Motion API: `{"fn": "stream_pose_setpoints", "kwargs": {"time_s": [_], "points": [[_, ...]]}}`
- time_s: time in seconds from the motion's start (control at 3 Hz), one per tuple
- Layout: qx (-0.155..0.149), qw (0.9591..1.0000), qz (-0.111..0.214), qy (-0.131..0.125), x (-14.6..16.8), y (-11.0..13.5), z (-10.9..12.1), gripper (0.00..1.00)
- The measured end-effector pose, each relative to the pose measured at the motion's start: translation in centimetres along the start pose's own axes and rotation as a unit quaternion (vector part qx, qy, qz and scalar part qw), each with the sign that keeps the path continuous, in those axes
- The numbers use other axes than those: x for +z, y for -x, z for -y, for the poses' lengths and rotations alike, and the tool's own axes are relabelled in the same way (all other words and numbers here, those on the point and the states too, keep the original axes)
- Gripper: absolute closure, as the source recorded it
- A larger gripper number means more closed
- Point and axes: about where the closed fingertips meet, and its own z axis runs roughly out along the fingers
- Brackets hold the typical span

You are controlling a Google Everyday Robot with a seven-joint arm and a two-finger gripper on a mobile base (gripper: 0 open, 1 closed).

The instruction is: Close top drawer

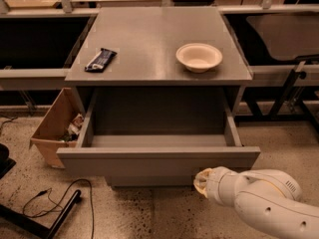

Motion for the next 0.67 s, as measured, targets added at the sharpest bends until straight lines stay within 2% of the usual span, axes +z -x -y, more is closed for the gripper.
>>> {"fn": "stream_pose_setpoints", "kwargs": {"time_s": [0.67], "points": [[0.009,0.9999,0.008,-0.005,0.85,-0.59,0.5,1.0]]}}
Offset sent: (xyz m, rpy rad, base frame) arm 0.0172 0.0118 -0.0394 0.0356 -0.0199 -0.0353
